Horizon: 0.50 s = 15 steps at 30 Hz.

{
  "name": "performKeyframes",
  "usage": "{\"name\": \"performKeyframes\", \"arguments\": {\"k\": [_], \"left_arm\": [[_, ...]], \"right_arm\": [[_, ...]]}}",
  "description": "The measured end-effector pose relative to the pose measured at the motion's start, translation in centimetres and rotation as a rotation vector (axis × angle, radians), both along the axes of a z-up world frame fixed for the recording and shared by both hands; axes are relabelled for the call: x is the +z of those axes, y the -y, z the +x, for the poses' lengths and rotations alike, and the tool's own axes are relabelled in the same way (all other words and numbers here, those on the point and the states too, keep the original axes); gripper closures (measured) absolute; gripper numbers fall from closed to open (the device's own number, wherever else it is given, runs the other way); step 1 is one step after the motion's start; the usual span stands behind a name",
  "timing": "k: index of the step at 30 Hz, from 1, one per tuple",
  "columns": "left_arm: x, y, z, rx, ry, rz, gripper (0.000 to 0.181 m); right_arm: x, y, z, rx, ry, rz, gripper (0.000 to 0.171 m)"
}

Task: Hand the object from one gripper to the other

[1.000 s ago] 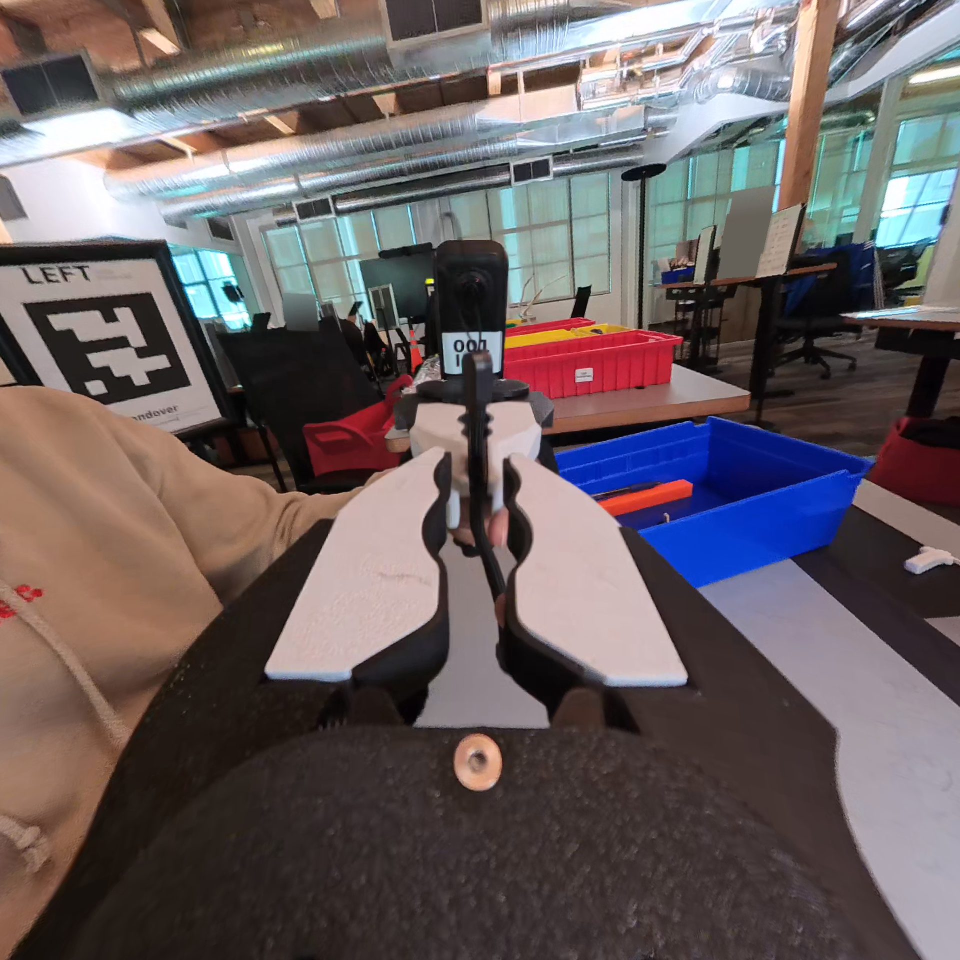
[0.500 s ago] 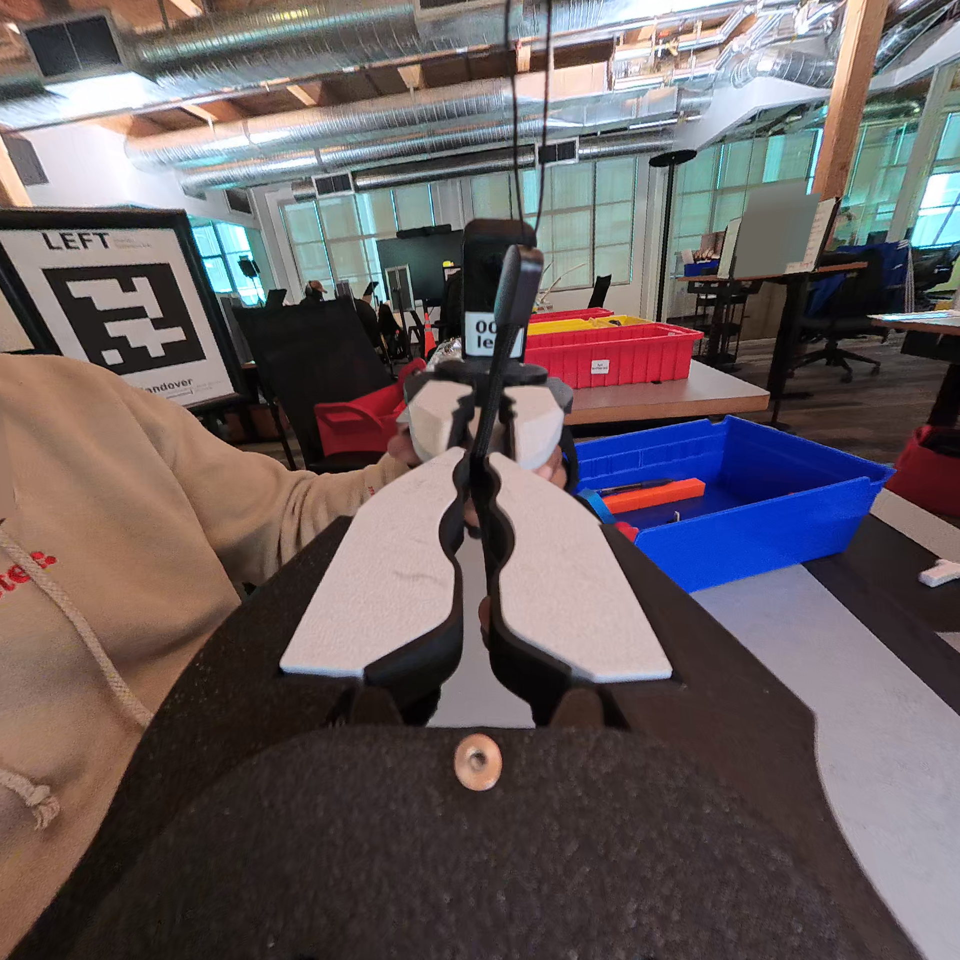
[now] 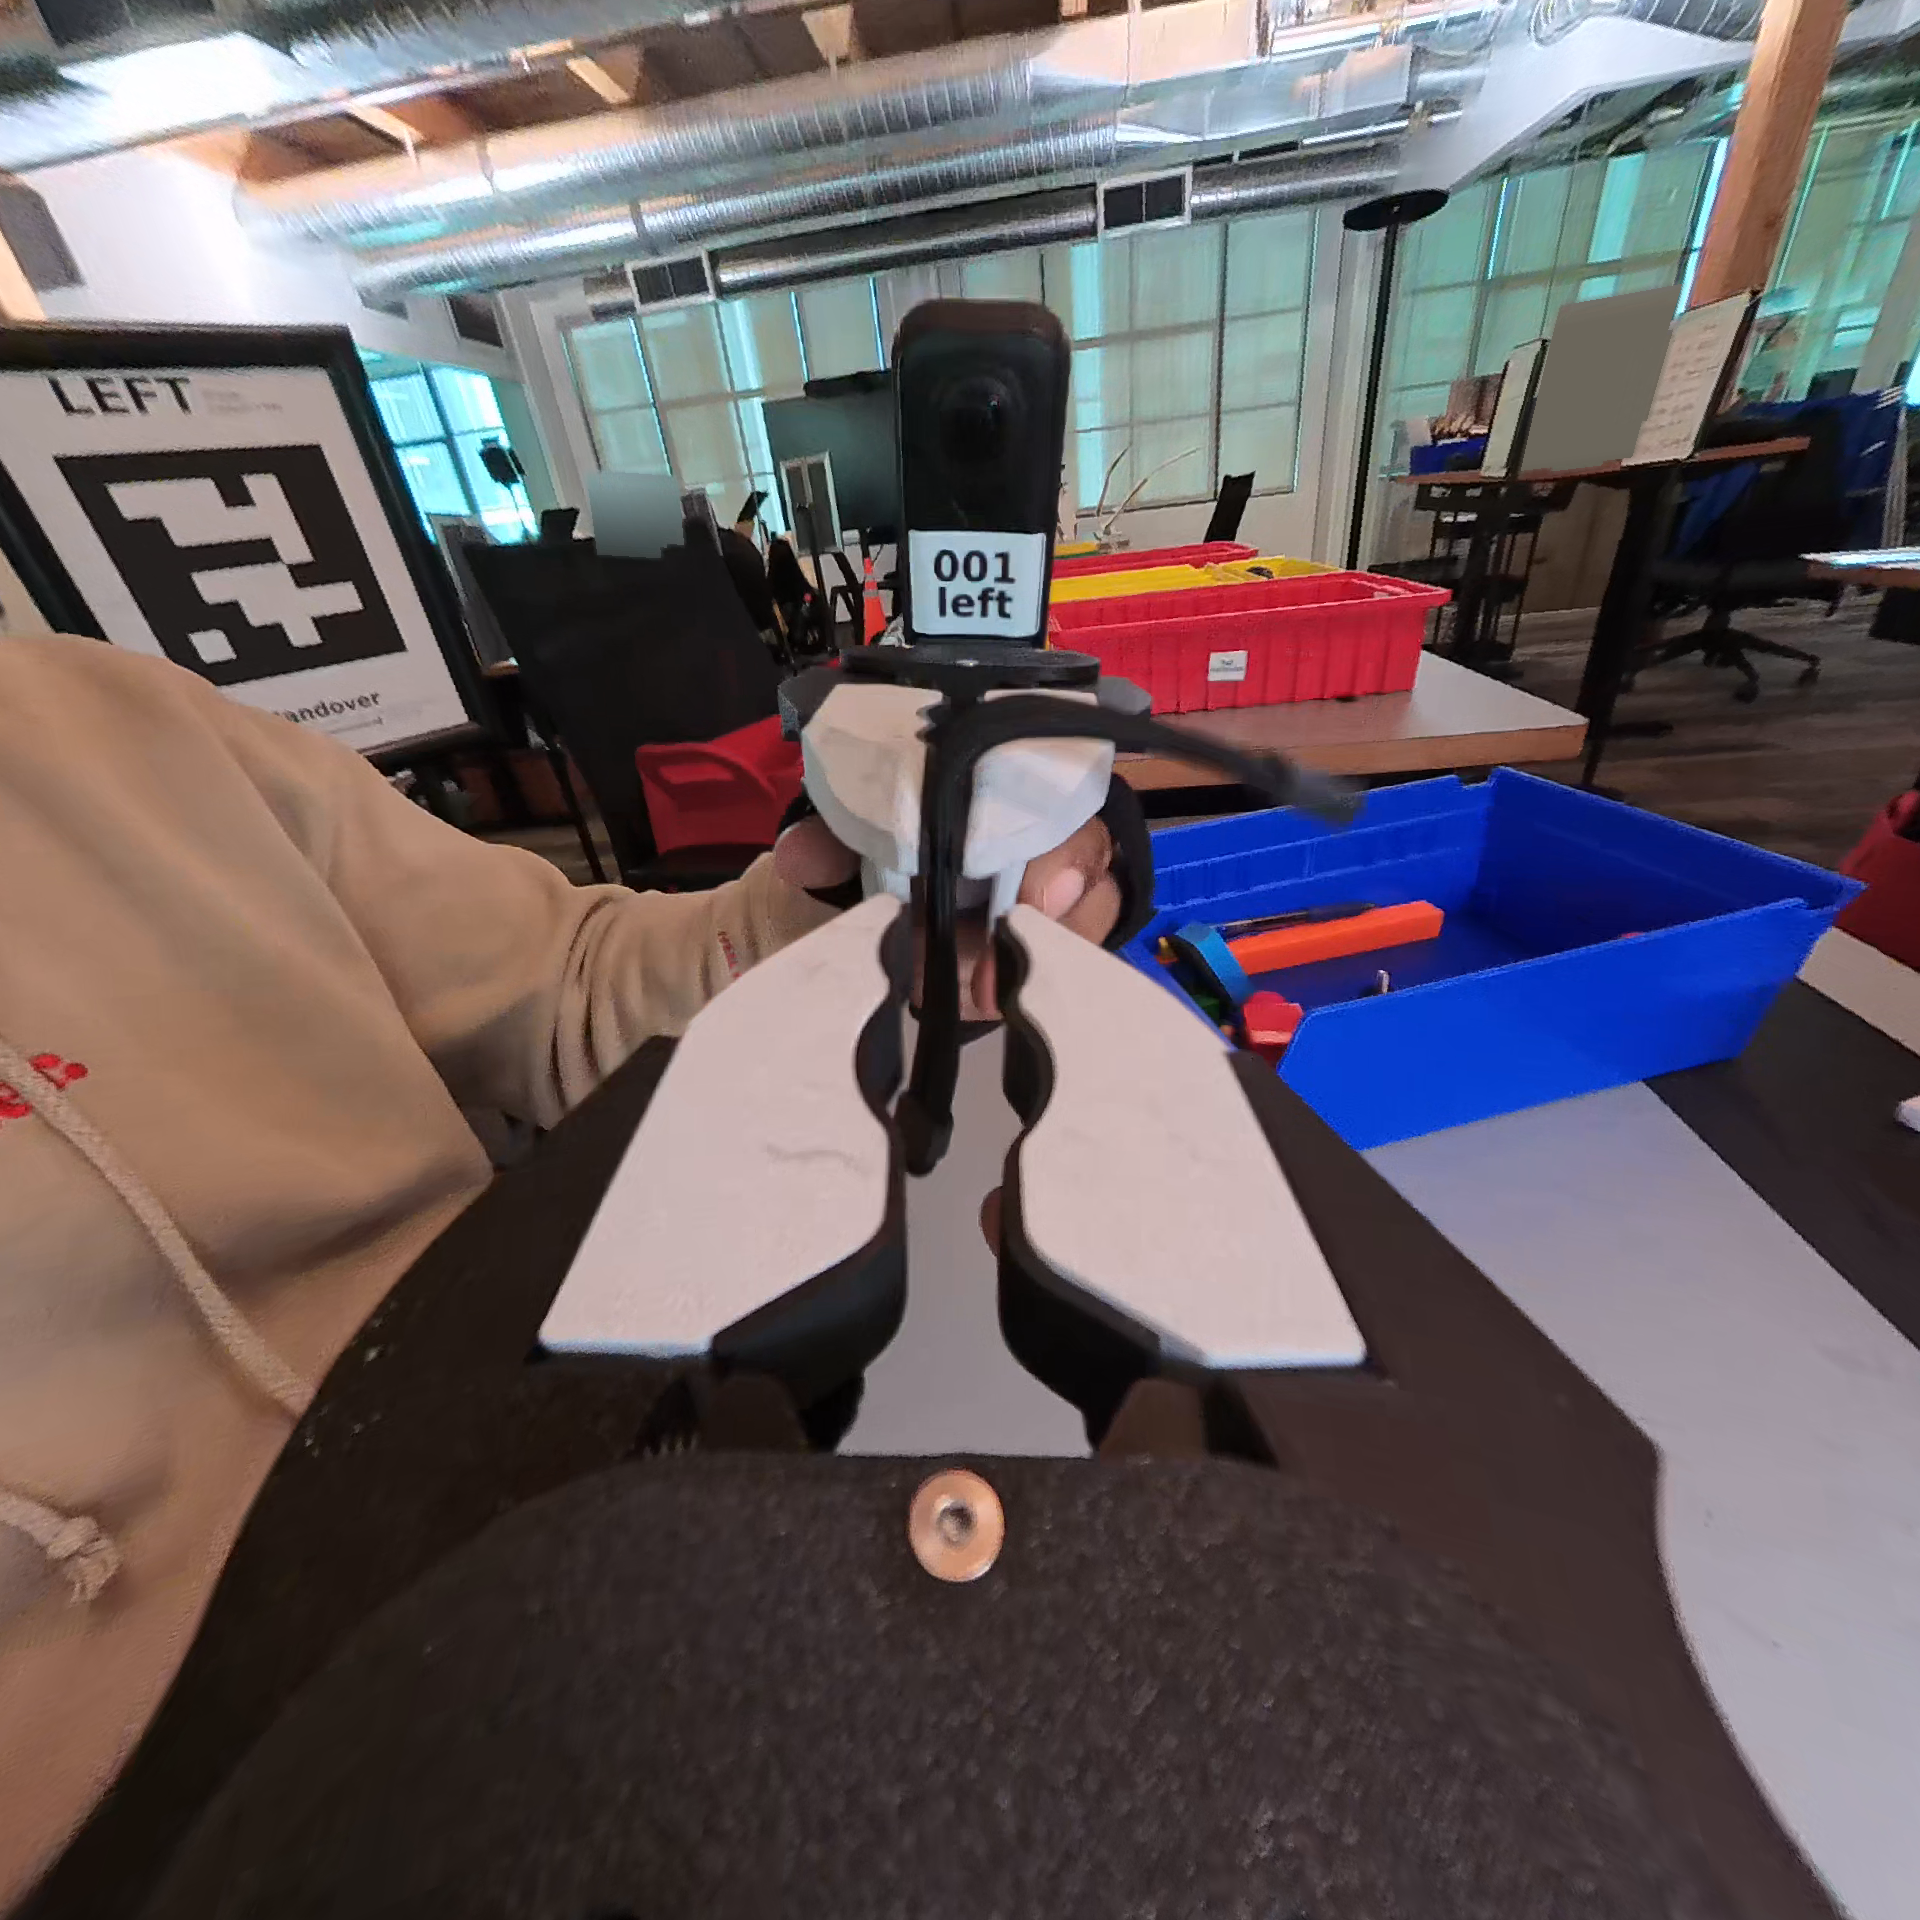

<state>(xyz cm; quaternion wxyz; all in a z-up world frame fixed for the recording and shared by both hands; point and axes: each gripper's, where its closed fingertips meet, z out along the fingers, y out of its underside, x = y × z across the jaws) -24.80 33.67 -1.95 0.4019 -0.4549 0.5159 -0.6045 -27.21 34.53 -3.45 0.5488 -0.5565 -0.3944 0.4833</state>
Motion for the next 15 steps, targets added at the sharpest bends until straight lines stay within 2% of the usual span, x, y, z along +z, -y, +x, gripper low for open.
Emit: {"name": "performKeyframes", "arguments": {"k": [1,2,5,9,12,15], "left_arm": [[0.0,0.1,0.1,0.004,-0.001,0.007,0.177],[0.1,0.1,0.0,0.003,0.008,0.008,0.177],[0.8,0.1,-0.6,-0.021,0.032,-0.021,0.151],[-0.9,0.9,-0.4,-0.073,-0.055,0.014,0.157],[-2.0,0.7,0.8,-0.014,-0.093,0.058,0.176],[-1.6,0.3,0.8,-0.004,-0.077,0.035,0.177]], "right_arm": [[-0.1,0.0,-0.4,-0.006,0.01,0.018,0.167],[-0.1,0.1,-0.6,-0.009,0.012,0.031,0.168],[0.9,0.4,0.1,0.0,-0.025,0.03,0.168],[2.1,0.2,1.2,-0.035,-0.084,0.041,0.168],[1.9,0.1,0.6,-0.039,-0.071,0.045,0.168],[2.1,0.1,0.5,-0.053,-0.073,0.053,0.167]]}}
